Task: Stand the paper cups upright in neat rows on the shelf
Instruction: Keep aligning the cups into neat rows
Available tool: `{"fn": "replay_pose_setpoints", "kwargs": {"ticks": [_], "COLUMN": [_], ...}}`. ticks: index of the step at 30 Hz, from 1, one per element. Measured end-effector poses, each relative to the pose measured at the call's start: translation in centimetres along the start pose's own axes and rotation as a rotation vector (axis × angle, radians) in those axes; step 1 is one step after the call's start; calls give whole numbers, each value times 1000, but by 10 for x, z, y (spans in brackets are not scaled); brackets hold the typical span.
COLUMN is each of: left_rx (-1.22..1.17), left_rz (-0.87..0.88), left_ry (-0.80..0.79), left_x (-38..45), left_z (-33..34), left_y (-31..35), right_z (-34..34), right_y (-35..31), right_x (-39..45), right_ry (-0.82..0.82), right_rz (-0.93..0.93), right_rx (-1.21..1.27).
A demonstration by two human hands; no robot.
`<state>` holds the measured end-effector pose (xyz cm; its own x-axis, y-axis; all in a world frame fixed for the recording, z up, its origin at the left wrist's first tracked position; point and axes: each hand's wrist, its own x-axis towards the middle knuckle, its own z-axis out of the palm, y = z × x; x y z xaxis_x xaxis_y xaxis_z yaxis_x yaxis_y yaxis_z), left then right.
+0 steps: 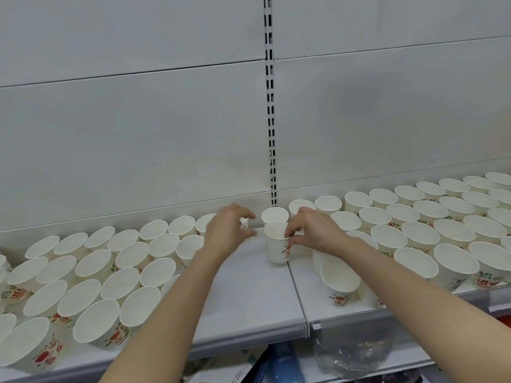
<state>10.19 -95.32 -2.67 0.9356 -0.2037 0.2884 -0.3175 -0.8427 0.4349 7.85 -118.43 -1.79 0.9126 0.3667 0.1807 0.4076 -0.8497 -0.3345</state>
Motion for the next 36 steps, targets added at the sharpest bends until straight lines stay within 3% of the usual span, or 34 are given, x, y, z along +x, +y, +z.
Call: {"fn": "replay_pose_setpoints", "kwargs": {"ticks": [5,18,29,33,36], "left_rx": [347,220,82,70,107], "left_rz": [-106,-123,-100,-118,-224], "left_ry": [-101,-46,-121,1,108], "left_x": [20,34,25,5,-23], "left_z": [5,33,31,9,-21], "left_y": [-23,-11,-15,-20,-24], "right_z": [1,12,13,14,18], "right_y": [12,12,11,4,-6], "right_x": [-5,-3,-2,2,3], "right_ry": [-25,60,134,175,214], "right_rz": [-58,-72,-149,-221,-278], "right_rx": [-150,-298,-246,-243,-214]}}
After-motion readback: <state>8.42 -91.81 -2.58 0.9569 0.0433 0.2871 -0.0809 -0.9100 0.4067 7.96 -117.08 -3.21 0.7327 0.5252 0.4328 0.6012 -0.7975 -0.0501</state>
